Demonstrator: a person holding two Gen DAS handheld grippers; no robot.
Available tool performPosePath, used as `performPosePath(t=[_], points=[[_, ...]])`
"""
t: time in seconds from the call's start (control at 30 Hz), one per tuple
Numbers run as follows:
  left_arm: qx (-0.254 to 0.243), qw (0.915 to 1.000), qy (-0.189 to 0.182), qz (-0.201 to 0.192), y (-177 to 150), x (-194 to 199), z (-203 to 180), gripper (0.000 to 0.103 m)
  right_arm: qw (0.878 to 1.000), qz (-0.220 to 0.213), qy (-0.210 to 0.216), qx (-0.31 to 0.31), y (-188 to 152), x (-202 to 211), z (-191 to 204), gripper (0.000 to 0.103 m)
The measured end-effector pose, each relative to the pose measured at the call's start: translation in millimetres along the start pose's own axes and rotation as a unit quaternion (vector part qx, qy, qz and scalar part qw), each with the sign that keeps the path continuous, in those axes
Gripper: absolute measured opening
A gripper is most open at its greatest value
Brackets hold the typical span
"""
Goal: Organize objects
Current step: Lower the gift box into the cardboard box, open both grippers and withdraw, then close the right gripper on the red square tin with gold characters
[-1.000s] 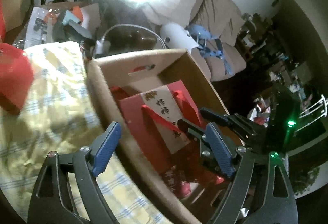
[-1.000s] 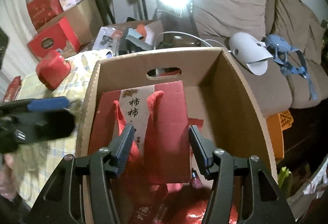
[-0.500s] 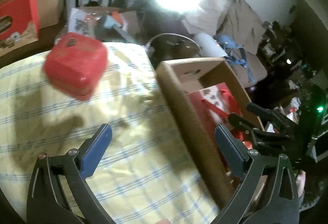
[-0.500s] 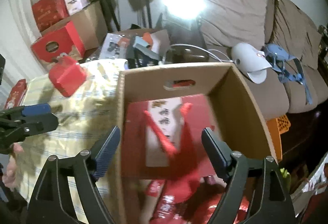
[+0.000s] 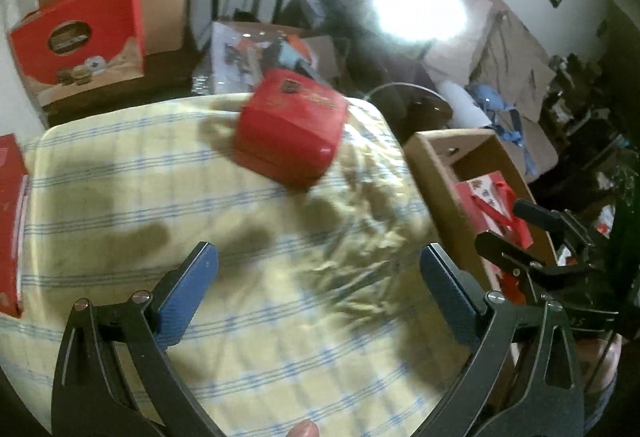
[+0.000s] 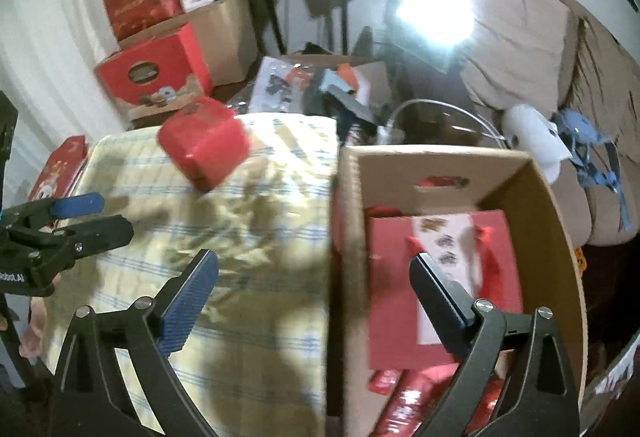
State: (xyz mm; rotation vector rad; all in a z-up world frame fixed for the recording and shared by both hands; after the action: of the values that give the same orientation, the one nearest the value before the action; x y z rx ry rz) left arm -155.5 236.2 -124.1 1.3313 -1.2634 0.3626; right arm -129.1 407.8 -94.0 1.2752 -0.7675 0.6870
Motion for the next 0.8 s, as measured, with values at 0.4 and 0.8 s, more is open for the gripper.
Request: performPosePath(t=[0.4, 0.8], points=[[0.025, 0.9982, 0.054, -0.01, -14, 26, 76, 0.101, 0.999, 0.006, 0.032, 0.02, 10, -20, 68, 0.101], [0.054, 0.9951, 0.083, -0.013, -26, 45, 136, 0.101, 0.998, 0.02, 0.037, 0.037, 12, -37, 111, 0.102]])
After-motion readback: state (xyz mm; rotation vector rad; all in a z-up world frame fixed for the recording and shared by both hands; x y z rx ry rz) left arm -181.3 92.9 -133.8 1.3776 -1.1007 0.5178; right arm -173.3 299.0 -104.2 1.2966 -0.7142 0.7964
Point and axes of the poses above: each gripper's, at about its wrist camera, not at the fingertips, and x roughly against the way its jaws point, z to its left, y to its top, the point moved 8 cm from there along -x, roughly the way its jaws point, and after that the axes turned 7 degrees about -x, right-handed, at the moved point
